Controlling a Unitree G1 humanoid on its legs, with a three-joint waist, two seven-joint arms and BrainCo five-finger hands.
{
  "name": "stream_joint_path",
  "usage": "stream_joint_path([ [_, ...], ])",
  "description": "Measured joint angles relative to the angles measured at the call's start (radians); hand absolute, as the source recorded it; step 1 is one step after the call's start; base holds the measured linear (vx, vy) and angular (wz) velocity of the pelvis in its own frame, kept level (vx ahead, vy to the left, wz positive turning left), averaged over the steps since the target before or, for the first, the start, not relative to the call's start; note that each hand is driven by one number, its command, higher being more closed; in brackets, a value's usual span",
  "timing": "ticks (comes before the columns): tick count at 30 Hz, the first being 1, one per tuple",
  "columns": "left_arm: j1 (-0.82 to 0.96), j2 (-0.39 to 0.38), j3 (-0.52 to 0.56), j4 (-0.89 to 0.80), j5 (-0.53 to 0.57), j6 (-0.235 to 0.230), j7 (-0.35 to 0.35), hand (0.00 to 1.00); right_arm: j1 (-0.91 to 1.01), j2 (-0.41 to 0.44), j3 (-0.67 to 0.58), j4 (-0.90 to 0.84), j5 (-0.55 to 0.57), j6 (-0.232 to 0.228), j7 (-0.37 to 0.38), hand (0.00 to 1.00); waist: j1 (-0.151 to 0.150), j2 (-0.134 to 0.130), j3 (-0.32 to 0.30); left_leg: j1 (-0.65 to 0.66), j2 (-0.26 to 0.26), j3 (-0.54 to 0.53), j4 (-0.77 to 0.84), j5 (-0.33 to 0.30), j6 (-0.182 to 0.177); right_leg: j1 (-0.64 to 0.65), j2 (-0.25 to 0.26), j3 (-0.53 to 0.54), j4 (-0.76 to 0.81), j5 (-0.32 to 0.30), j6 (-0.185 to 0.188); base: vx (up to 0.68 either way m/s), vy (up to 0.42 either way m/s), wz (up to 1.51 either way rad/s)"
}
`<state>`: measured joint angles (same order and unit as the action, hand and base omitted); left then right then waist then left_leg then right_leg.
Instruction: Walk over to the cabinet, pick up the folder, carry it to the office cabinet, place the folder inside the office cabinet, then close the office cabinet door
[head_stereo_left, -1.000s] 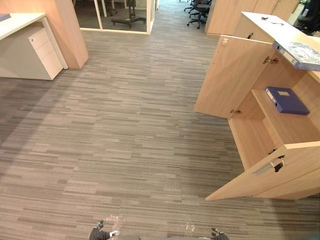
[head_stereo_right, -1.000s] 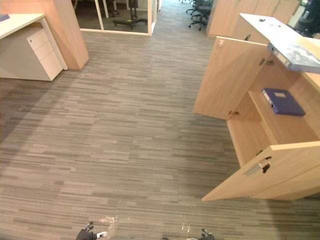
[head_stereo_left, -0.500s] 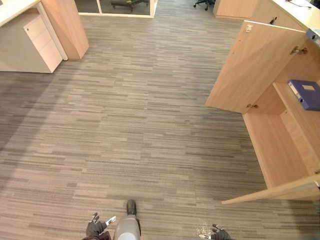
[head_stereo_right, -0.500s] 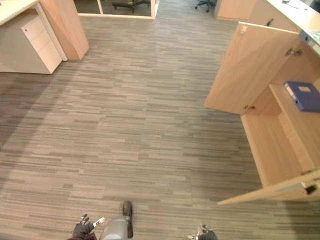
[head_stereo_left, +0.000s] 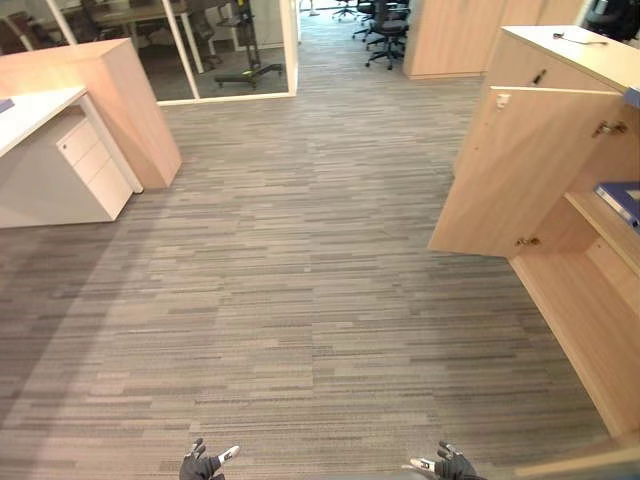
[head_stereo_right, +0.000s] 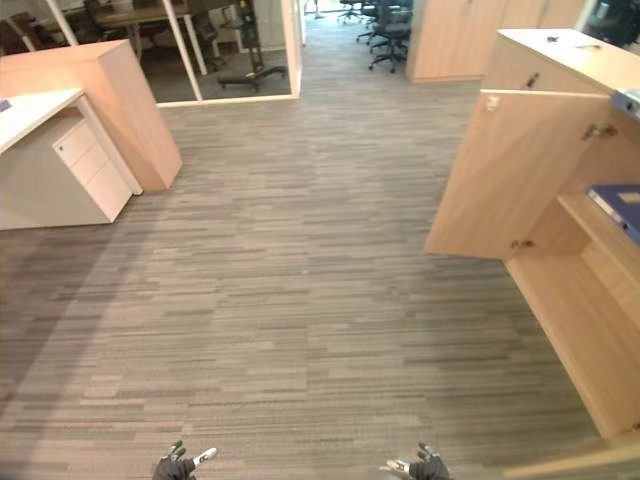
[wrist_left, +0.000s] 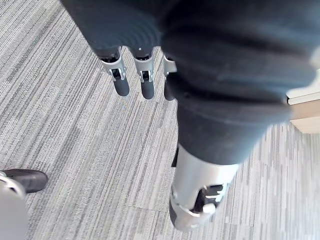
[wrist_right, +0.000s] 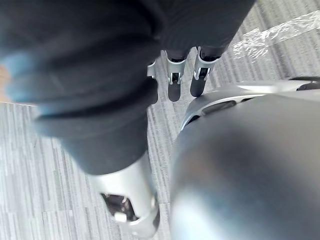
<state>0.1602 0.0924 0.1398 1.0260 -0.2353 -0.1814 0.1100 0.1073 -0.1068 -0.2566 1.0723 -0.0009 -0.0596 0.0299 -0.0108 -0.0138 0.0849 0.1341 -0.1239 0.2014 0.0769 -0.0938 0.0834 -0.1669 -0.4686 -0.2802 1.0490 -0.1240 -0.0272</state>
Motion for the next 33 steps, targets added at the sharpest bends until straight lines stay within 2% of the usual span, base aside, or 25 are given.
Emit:
stream_joint_path([
  [2, -0.019, 0.006, 0.002, 0.016, 0.007, 0.006, 0.003, 0.00, -0.001, 0.007, 0.001, -0.008, 0.070, -0.015, 0.005, 0.00, -0.001, -0.002, 0.039, 0.058, 0.029, -0.013, -0.026, -0.017, 0.005, -0.046, 0.084, -0.095, -0.058, -0.092, 0.003, 0.16, -0.134, 0.12],
  [3, -0.029, 0.008, 0.002, 0.026, 0.003, 0.011, 0.004, 0.00, -0.002, 0.015, 0.001, -0.015, 0.090, -0.020, 0.007, 0.00, -0.003, -0.004, 0.050, 0.071, 0.038, -0.010, -0.026, -0.025, 0.003, -0.061, 0.109, -0.118, -0.090, -0.106, 0.007, 0.11, -0.154, -0.13],
  [4, -0.037, 0.007, 0.004, 0.026, -0.005, 0.020, 0.004, 0.00, -0.001, 0.024, 0.001, -0.018, 0.127, -0.027, 0.008, 0.00, -0.011, -0.005, 0.061, 0.085, 0.062, 0.004, -0.026, -0.054, 0.002, -0.085, 0.155, -0.188, -0.206, -0.109, 0.013, 0.05, -0.156, -0.29],
  [5, -0.045, 0.003, 0.005, 0.026, -0.005, 0.020, 0.003, 0.00, 0.000, 0.032, 0.000, -0.019, 0.145, -0.030, 0.008, 0.00, -0.017, -0.014, 0.064, 0.098, 0.077, 0.018, -0.024, -0.075, -0.020, -0.091, 0.192, -0.263, -0.367, -0.101, 0.015, 0.05, -0.160, -0.32],
  [6, -0.055, -0.002, 0.007, 0.027, -0.005, 0.021, 0.002, 0.00, 0.000, 0.036, -0.001, -0.019, 0.153, -0.032, 0.008, 0.00, -0.020, -0.015, 0.064, 0.107, 0.079, 0.021, -0.024, -0.084, -0.029, -0.098, 0.205, -0.284, -0.441, -0.095, 0.014, 0.10, -0.188, -0.27],
  [7, -0.072, -0.024, 0.026, 0.026, 0.004, 0.023, -0.003, 0.00, 0.001, 0.043, -0.007, -0.021, 0.168, -0.032, 0.009, 0.00, -0.026, -0.023, 0.067, 0.122, 0.085, 0.026, -0.023, -0.103, -0.048, -0.109, 0.220, -0.297, -0.547, -0.075, -0.012, 0.20, -0.228, -0.07],
  [8, -0.076, -0.038, 0.050, 0.025, 0.027, 0.023, -0.014, 0.00, 0.014, 0.051, -0.027, -0.017, 0.177, -0.031, 0.010, 0.00, -0.034, -0.029, 0.058, 0.134, 0.100, 0.022, -0.019, -0.129, -0.068, -0.111, 0.228, -0.300, -0.564, -0.031, -0.068, 0.25, -0.249, 0.01],
  [9, -0.077, -0.041, 0.060, 0.026, 0.033, 0.025, -0.019, 0.00, 0.027, 0.053, -0.035, -0.017, 0.177, -0.030, 0.010, 0.00, -0.039, -0.027, 0.050, 0.141, 0.114, 0.019, -0.017, -0.145, -0.080, -0.109, 0.239, -0.308, -0.557, -0.019, -0.089, 0.40, -0.284, 0.04],
  [10, -0.081, -0.050, 0.087, 0.026, 0.044, 0.029, -0.022, 0.00, 0.040, 0.058, -0.047, -0.018, 0.177, -0.028, 0.010, 0.00, -0.044, -0.019, 0.047, 0.161, 0.143, 0.021, -0.016, -0.171, -0.086, -0.094, 0.263, -0.319, -0.538, -0.045, -0.095, 0.50, -0.329, 0.08],
  [11, -0.072, -0.059, 0.106, 0.025, 0.049, 0.036, -0.027, 0.00, 0.051, 0.062, -0.067, -0.018, 0.175, -0.023, 0.010, 0.00, -0.054, 0.001, 0.034, 0.171, 0.187, 0.022, 0.009, -0.187, -0.100, -0.071, 0.306, -0.342, -0.538, -0.088, -0.083, 0.63, -0.428, 0.10],
  [12, -0.075, -0.065, 0.122, 0.021, 0.050, 0.039, -0.032, 0.00, 0.063, 0.078, -0.090, -0.019, 0.177, -0.018, 0.009, 0.00, -0.058, -0.003, 0.031, 0.158, 0.237, 0.019, 0.094, -0.195, -0.125, -0.035, 0.356, -0.357, -0.562, -0.107, -0.098, 0.51, -0.385, 0.08],
  [13, -0.074, -0.070, 0.137, 0.021, 0.049, 0.041, -0.034, 0.00, 0.069, 0.085, -0.108, -0.019, 0.176, -0.017, 0.009, 0.00, -0.058, -0.007, 0.029, 0.144, 0.261, 0.015, 0.155, -0.198, -0.133, -0.008, 0.385, -0.357, -0.589, -0.111, -0.102, 0.50, -0.422, -0.09],
  [15, -0.068, -0.087, 0.207, -0.015, 0.029, 0.047, -0.046, 0.00, 0.098, 0.096, -0.136, -0.021, 0.176, -0.013, 0.008, 0.00, -0.054, -0.003, 0.004, -0.005, 0.358, -0.026, 0.572, -0.189, -0.189, 0.092, 0.484, -0.353, -0.703, -0.116, -0.108, 0.47, -0.383, -0.22],
  [16, -0.065, -0.096, 0.226, -0.026, 0.024, 0.046, -0.049, 0.00, 0.101, 0.096, -0.142, -0.020, 0.176, -0.011, 0.008, 0.00, -0.048, 0.001, 0.002, -0.049, 0.377, -0.042, 0.689, -0.179, -0.203, 0.117, 0.504, -0.347, -0.726, -0.116, -0.108, 0.43, -0.256, -0.36],
  [17, -0.055, -0.110, 0.253, -0.044, 0.019, 0.042, -0.050, 0.00, 0.106, 0.094, -0.157, -0.018, 0.178, -0.006, 0.008, 0.00, -0.045, 0.008, -0.002, -0.134, 0.406, -0.049, 0.891, -0.167, -0.220, 0.161, 0.536, -0.331, -0.762, -0.116, -0.108, 0.45, -0.177, -0.48],
  [18, -0.052, -0.109, 0.271, -0.052, 0.015, 0.035, -0.048, 0.00, 0.109, 0.091, -0.160, -0.017, 0.183, -0.003, 0.008, 0.00, -0.040, 0.009, -0.001, -0.212, 0.429, -0.039, 1.029, -0.162, -0.214, 0.200, 0.554, -0.312, -0.794, -0.117, -0.107, 0.45, -0.155, -0.50],
  [20, -0.039, -0.106, 0.293, -0.057, 0.000, 0.023, -0.035, 0.00, 0.108, 0.092, -0.182, -0.011, 0.191, -0.002, 0.008, 0.00, -0.019, 0.003, 0.004, -0.301, 0.434, -0.021, 1.091, -0.161, -0.196, 0.245, 0.559, -0.263, -0.827, -0.117, -0.107, 0.39, -0.065, -0.69],
  [22, -0.010, -0.106, 0.292, -0.058, -0.048, 0.015, -0.027, 0.00, 0.102, 0.089, -0.195, -0.003, 0.205, -0.003, 0.006, 0.00, -0.003, 0.002, 0.011, -0.364, 0.430, -0.017, 1.039, -0.175, -0.172, 0.281, 0.556, -0.213, -0.853, -0.118, -0.104, 0.27, 0.015, -0.80],
  [24, 0.011, -0.107, 0.302, -0.069, -0.092, -0.010, -0.006, 0.00, 0.082, 0.093, -0.187, 0.012, 0.216, -0.004, 0.005, 0.00, 0.015, 0.001, 0.019, -0.415, 0.423, -0.033, 0.869, -0.195, -0.142, 0.326, 0.550, -0.155, -0.869, -0.124, -0.085, 0.20, 0.057, -0.70],
  [27, 0.016, -0.108, 0.297, -0.075, -0.117, -0.026, 0.004, 0.00, 0.075, 0.090, -0.151, 0.011, 0.215, -0.010, 0.003, 0.00, 0.020, -0.003, 0.031, -0.451, 0.385, -0.094, 0.655, -0.194, -0.149, 0.354, 0.524, -0.129, -0.868, -0.141, -0.055, 0.22, 0.109, -0.31],
  [29, 0.021, -0.109, 0.285, -0.074, -0.138, -0.033, 0.019, 0.00, 0.073, 0.087, -0.133, 0.011, 0.214, -0.018, 0.000, 0.00, 0.026, -0.007, 0.035, -0.444, 0.318, -0.195, 0.412, -0.147, -0.162, 0.369, 0.473, -0.100, -0.850, -0.169, -0.005, 0.33, 0.279, -0.35],
  [31, 0.028, -0.111, 0.282, -0.073, -0.154, -0.035, 0.021, 0.00, 0.072, 0.081, -0.118, 0.012, 0.213, -0.019, -0.002, 0.00, 0.033, -0.007, 0.035, -0.428, 0.287, -0.239, 0.316, -0.095, -0.168, 0.378, 0.437, -0.074, -0.827, -0.193, 0.038, 0.27, 0.257, -0.35],
  [32, 0.037, -0.111, 0.282, -0.069, -0.159, -0.036, 0.021, 0.00, 0.079, 0.079, -0.113, 0.013, 0.211, -0.019, -0.002, 0.00, 0.035, -0.007, 0.034, -0.417, 0.275, -0.247, 0.309, -0.030, -0.177, 0.387, 0.421, -0.061, -0.821, -0.202, 0.064, 0.43, 0.419, -0.50],
  [33, 0.045, -0.112, 0.285, -0.046, -0.163, -0.036, 0.020, 0.00, 0.081, 0.079, -0.114, 0.019, 0.209, -0.019, -0.002, 0.00, 0.046, -0.008, 0.025, -0.404, 0.255, -0.242, 0.317, 0.063, -0.208, 0.397, 0.392, -0.029, -0.820, -0.205, 0.095, 0.43, 0.419, -0.55],
])
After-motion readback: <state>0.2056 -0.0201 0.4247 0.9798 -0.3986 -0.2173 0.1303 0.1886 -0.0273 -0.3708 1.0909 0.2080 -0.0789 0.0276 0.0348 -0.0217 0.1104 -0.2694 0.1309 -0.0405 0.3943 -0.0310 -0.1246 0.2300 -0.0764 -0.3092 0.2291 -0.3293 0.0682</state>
